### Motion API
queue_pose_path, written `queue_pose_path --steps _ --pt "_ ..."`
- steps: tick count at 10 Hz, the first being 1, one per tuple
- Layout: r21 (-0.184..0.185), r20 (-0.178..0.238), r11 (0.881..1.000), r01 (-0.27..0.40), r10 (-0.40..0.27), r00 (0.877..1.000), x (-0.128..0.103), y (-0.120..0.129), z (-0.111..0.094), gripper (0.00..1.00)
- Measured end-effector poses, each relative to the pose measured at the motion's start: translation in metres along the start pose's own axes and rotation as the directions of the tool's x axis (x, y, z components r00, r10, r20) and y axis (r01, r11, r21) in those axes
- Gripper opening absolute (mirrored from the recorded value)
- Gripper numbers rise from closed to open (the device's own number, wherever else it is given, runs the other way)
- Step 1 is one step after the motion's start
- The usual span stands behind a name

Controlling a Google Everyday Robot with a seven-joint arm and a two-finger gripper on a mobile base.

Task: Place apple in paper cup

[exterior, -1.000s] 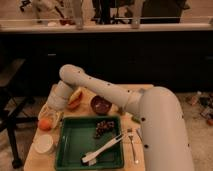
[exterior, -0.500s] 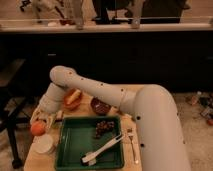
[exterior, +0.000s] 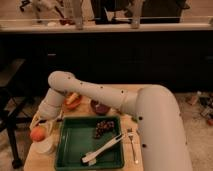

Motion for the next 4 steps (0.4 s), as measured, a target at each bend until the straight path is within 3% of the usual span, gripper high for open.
queue_pose_path --steps 4 --pt "-0.02 0.06 0.999 -0.034 0.035 0.998 0.014 0.011 0.021 0.0"
